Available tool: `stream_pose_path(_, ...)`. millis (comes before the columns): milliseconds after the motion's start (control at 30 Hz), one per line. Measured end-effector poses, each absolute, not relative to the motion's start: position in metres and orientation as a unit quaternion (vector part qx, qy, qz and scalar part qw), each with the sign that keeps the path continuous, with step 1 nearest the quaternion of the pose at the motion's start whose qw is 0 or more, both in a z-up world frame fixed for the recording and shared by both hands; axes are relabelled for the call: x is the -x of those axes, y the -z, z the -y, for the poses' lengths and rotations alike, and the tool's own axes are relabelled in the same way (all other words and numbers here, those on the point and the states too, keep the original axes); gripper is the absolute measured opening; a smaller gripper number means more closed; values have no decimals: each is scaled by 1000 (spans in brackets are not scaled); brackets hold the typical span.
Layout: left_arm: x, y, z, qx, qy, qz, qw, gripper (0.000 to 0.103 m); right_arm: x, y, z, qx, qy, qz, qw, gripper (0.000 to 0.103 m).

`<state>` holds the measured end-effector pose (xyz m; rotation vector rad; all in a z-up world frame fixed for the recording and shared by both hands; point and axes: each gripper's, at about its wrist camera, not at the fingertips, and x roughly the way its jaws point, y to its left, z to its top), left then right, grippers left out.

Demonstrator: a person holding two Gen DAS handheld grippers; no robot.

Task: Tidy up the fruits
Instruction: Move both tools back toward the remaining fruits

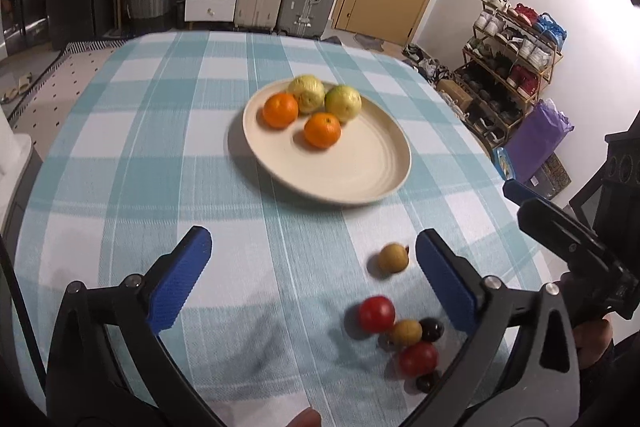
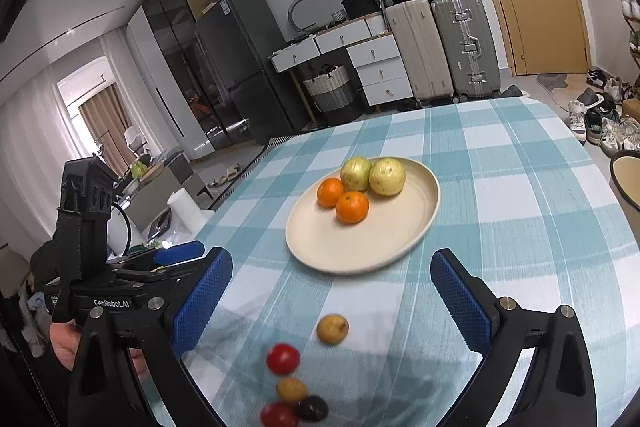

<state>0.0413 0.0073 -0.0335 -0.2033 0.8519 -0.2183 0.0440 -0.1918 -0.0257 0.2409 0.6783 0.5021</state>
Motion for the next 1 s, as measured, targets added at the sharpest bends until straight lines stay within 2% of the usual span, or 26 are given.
stream_pose_path(467, -13, 72, -8, 110, 97, -438, 887, 102, -12, 50, 192, -115, -249, -351, 895, 102)
stream_pose_path(1000, -13, 99, -22, 145, 94, -450, 876, 102, -37, 86, 169, -135, -251, -407, 868, 101)
